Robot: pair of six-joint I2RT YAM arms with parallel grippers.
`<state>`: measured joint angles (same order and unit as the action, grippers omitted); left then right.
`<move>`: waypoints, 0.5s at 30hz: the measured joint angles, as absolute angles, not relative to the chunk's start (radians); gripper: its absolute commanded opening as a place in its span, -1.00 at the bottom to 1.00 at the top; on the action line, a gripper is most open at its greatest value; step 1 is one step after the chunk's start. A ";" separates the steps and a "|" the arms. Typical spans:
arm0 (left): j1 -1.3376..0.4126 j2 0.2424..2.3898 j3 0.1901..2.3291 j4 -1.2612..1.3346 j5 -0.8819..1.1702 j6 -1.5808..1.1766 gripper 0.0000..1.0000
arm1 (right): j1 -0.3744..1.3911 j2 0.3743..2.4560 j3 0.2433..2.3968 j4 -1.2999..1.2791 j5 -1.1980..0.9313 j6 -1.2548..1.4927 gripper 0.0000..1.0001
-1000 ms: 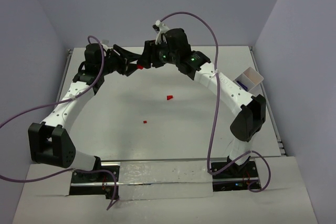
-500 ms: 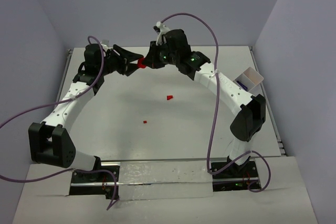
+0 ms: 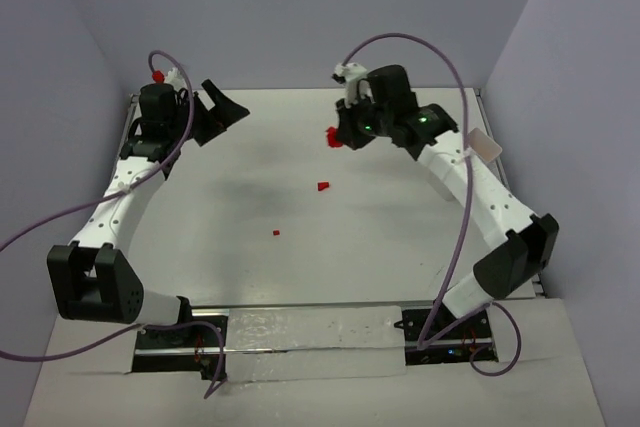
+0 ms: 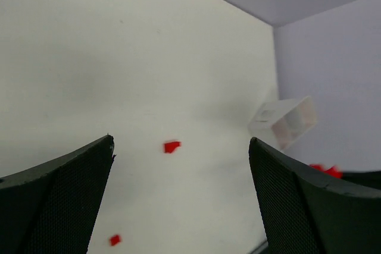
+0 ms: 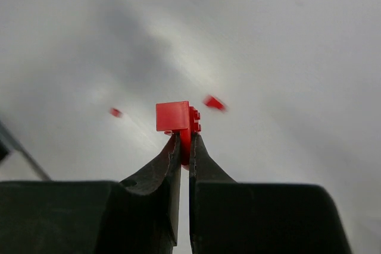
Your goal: Sort the legos into containers by color
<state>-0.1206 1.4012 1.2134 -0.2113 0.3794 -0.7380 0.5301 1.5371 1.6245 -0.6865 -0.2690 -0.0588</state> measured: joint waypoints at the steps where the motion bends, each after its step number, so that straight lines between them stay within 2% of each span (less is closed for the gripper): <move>1: -0.121 1.385 1.213 -0.222 0.367 -0.684 0.99 | 0.486 1.512 1.617 -0.730 -0.250 -0.109 -1.00; 8: -0.123 1.303 1.211 -0.242 0.284 -0.403 0.99 | 0.205 1.478 1.521 -0.934 -0.081 -0.404 -1.00; 15: -0.135 1.304 1.211 -0.288 0.206 -0.225 0.98 | 0.042 1.613 1.458 -1.026 0.037 -0.562 -1.00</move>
<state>-0.1352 1.3037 1.2106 -0.2883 0.2059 -0.2251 0.0419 1.6127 1.4583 -1.0260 0.0369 -0.5622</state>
